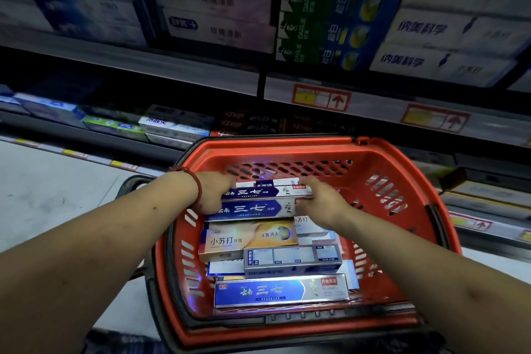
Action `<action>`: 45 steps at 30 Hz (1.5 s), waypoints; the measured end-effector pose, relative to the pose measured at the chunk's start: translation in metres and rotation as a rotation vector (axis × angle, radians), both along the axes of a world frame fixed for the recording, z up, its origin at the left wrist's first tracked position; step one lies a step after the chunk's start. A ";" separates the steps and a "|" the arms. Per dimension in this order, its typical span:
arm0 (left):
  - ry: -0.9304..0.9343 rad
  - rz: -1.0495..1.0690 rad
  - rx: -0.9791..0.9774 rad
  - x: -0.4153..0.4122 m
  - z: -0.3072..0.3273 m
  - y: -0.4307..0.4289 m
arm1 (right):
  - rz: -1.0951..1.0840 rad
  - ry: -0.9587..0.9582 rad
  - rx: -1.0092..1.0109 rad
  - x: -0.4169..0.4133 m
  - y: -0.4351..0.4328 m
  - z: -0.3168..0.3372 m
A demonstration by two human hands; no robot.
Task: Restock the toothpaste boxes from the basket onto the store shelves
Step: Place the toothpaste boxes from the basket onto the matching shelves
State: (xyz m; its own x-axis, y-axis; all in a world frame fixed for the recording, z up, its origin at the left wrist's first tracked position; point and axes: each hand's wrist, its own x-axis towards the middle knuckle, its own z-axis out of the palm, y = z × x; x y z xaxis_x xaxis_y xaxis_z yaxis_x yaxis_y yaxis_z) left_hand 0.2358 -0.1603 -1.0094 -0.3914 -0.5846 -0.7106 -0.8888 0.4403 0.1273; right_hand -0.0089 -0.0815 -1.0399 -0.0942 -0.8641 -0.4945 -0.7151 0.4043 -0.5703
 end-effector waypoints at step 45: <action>1.890 0.780 -0.528 -0.136 0.265 -0.019 | -0.654 -0.453 -1.168 -0.112 -0.011 0.299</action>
